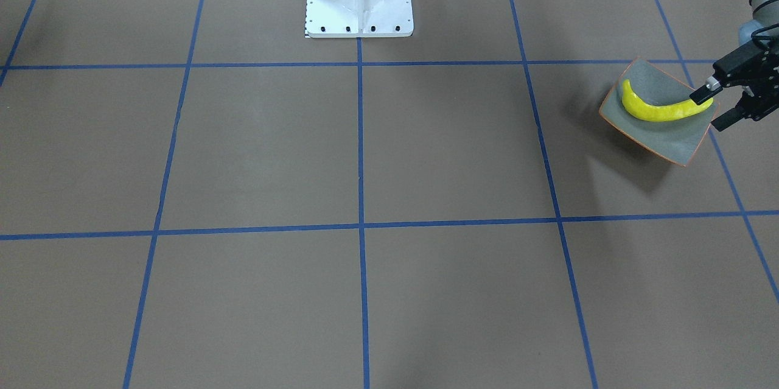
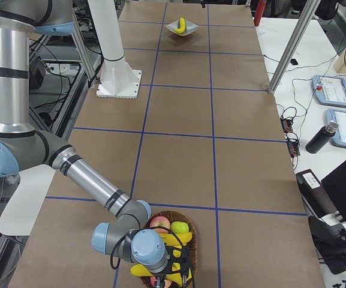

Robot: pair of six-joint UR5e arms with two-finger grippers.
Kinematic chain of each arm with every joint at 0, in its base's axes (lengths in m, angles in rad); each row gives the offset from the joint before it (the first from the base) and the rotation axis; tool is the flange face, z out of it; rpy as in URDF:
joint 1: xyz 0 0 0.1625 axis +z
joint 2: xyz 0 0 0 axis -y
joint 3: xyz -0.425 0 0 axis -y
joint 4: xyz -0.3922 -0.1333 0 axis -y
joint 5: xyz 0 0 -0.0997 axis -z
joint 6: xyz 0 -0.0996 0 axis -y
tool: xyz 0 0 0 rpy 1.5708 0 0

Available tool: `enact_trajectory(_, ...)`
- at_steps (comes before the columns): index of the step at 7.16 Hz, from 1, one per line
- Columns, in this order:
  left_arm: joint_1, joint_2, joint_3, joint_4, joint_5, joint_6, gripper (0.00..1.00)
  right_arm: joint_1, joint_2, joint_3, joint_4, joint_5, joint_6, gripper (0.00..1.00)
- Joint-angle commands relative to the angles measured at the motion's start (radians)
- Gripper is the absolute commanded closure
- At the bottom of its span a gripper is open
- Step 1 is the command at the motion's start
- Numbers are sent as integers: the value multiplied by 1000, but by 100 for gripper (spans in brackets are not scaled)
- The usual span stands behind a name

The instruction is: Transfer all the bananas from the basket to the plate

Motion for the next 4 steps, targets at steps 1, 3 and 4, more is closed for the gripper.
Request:
enact_trajectory(1,0,1,6,2,0,0,1,1,-2,59,9,-8,-8,100)
enact_trajectory(3,0,1,8,3,0,-2,1,21,7,149,-5,-7,9,100)
enact_trajectory(4,0,-3,5,5,0,-6,1,21,19,175,-7,-7,41,100)
